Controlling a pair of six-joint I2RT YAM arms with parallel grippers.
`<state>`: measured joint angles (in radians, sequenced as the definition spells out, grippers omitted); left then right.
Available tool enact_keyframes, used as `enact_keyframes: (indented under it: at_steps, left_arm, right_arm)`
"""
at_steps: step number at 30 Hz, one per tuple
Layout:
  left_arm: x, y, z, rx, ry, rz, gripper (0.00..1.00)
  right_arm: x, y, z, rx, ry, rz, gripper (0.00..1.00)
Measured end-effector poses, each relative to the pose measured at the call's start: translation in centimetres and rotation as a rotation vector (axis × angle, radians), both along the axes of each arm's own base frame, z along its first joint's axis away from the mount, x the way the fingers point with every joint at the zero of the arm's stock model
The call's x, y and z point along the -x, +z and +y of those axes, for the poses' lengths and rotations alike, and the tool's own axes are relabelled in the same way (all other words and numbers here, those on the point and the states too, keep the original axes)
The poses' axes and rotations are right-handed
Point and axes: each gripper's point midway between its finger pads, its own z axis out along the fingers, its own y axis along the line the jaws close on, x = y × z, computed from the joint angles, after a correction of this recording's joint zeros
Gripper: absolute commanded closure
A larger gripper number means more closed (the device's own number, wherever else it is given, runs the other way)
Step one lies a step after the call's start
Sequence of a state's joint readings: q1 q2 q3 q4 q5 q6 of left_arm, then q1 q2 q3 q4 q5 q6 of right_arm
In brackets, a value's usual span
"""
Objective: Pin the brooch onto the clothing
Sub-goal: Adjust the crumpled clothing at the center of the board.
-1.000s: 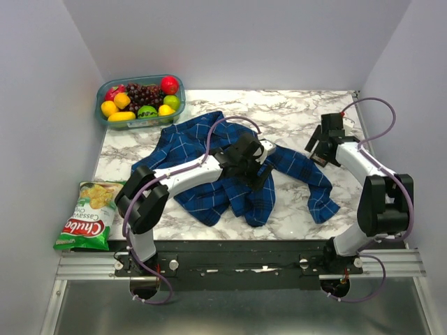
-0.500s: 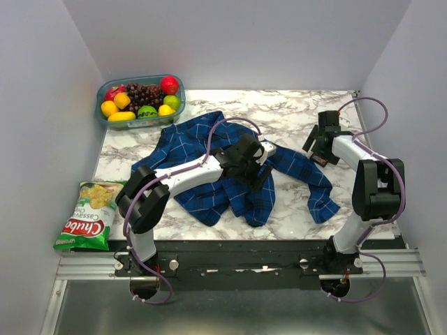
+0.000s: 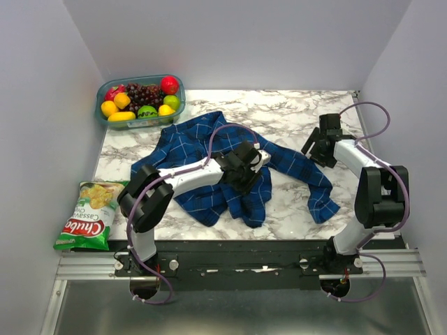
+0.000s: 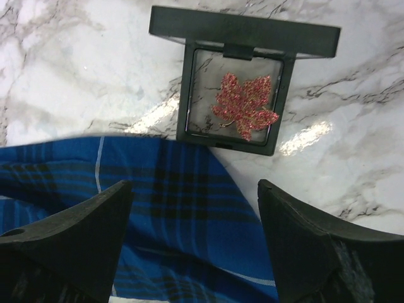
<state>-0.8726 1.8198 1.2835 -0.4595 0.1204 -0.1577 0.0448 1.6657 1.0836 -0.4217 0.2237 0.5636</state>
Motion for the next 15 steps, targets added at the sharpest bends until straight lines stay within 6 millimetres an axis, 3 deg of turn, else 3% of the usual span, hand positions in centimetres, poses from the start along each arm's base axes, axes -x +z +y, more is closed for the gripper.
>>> enact_keyframes:
  at_steps: [7,11,15]
  left_arm:
    - [3.1,-3.8,4.1,-0.114,0.018,0.085,0.55]
    - [4.3,-3.4,5.8,-0.125,0.024,0.089,0.56]
    - [4.2,-2.4,6.3,-0.116,0.035,0.064,0.60]
  right_arm:
    - [0.3,-0.2,2.4,-0.053,0.029,0.010,0.16]
    - [0.4,-0.5,2.5,-0.062,0.023,0.035,0.18]
    - [0.0,-1.3,2.5,-0.058,0.020,0.068,0.21]
